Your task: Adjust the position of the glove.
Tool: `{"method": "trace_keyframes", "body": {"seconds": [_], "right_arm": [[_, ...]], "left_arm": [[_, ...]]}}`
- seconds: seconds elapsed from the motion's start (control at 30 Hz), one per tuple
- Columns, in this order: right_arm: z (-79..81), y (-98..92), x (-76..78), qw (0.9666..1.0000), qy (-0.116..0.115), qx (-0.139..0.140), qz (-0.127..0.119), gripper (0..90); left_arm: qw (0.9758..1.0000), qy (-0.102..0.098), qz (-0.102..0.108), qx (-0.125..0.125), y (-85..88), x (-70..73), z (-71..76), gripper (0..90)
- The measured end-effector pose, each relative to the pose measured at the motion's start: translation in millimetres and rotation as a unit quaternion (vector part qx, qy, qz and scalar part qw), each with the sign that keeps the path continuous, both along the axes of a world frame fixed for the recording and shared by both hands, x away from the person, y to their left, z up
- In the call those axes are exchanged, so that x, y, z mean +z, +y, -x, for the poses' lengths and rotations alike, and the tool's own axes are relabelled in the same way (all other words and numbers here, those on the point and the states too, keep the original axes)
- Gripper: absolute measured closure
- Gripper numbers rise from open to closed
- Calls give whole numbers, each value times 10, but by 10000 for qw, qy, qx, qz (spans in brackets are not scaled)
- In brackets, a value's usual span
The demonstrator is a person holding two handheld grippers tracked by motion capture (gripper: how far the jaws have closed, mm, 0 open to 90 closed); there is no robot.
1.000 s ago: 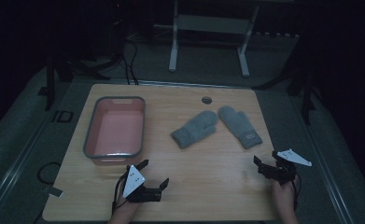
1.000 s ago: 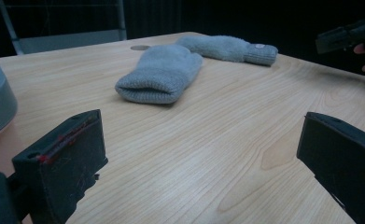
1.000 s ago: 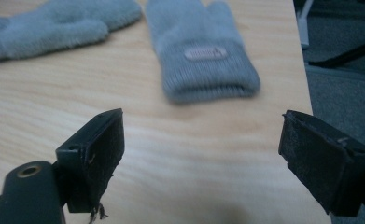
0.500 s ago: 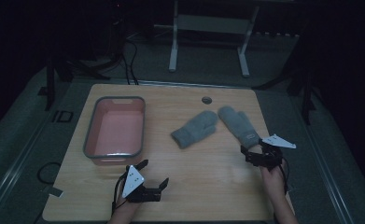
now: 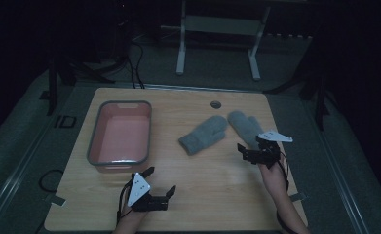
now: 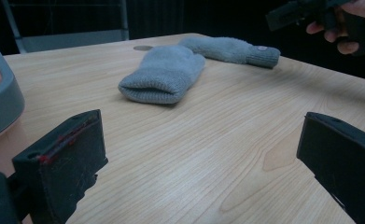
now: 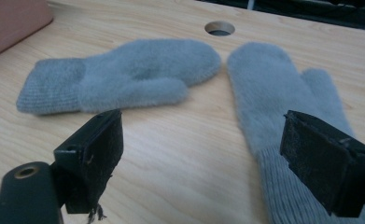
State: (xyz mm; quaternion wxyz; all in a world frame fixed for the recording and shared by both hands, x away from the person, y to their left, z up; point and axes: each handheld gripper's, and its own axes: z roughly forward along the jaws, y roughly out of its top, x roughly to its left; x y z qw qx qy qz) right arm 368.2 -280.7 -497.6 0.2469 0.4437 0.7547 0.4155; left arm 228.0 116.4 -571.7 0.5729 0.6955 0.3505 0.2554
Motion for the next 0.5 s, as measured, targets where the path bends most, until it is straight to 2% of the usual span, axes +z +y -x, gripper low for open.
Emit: {"method": "trace_keyframes", "body": {"seconds": [0.13,0.3,0.5], "right_arm": [[-80,68,38,10000,56,34,19,134],[-179,190,51,9995,114,164,226,134],[-272,334,27,9990,227,308,222,134]], "left_arm": [[10000,4,-1,-5,0,0,-1,15],[10000,-13,-38,-19,-8,1,1,15],[10000,16,-21,-8,-7,1,-3,15]]}}
